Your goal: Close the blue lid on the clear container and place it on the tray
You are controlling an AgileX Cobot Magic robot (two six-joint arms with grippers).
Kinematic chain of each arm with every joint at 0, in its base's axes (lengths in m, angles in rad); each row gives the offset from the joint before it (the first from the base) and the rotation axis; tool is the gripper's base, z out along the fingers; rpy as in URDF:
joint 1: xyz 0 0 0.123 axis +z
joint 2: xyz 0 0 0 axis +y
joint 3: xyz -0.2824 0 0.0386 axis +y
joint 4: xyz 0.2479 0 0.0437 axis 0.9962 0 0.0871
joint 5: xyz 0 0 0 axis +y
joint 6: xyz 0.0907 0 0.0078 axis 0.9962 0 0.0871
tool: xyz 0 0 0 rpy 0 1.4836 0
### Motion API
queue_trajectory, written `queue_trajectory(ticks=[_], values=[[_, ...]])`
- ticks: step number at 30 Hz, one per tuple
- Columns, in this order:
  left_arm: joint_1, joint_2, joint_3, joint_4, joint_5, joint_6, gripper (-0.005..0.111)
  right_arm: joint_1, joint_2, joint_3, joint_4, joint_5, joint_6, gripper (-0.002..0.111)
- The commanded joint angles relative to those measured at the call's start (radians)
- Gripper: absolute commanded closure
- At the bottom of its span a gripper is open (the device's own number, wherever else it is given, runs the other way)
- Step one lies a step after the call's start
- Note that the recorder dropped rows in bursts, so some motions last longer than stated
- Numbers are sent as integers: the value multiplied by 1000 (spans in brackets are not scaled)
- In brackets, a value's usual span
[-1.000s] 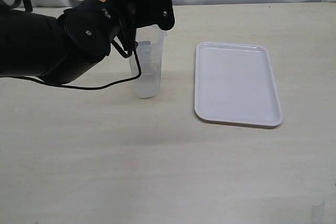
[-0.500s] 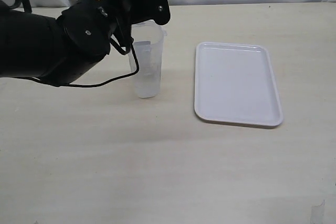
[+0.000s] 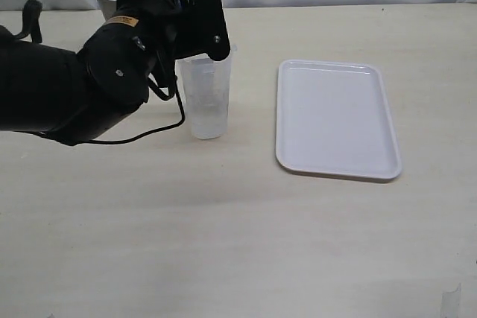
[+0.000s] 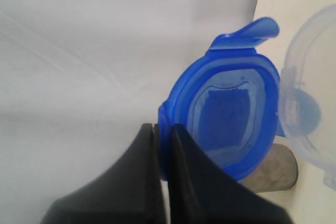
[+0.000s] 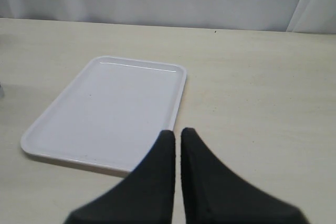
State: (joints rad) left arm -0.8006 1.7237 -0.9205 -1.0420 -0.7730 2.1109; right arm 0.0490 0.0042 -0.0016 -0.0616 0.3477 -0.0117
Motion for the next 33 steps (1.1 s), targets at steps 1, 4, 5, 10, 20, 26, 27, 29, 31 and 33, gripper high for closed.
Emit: queue_trajectory(ticks=[1, 4, 5, 10, 20, 26, 27, 29, 31, 33], values=[[-2, -8, -1, 18, -26, 32, 107, -3, -4, 2, 1, -1, 4, 104], [-2, -8, -1, 48, -40, 32, 107, -3, -4, 2, 1, -1, 4, 104], [-4, -8, -1, 53, -48, 32, 107, -3, -4, 2, 1, -1, 4, 104], [-49, -8, -1, 81, -125, 32, 107, -3, -4, 2, 1, -1, 4, 104], [-53, -8, -1, 38, -108, 32, 107, -3, -4, 2, 1, -1, 4, 104], [-76, -8, -1, 14, -105, 32, 107, -3, -4, 2, 1, -1, 4, 104], [-82, -8, -1, 12, -105, 32, 107, -3, -4, 2, 1, -1, 4, 104], [-84, -8, -1, 12, -105, 32, 107, -3, -4, 2, 1, -1, 4, 104], [-84, -8, -1, 5, -103, 32, 107, -3, -4, 2, 1, -1, 4, 104], [-84, -8, -1, -2, -101, 32, 107, -3, -4, 2, 1, -1, 4, 104]])
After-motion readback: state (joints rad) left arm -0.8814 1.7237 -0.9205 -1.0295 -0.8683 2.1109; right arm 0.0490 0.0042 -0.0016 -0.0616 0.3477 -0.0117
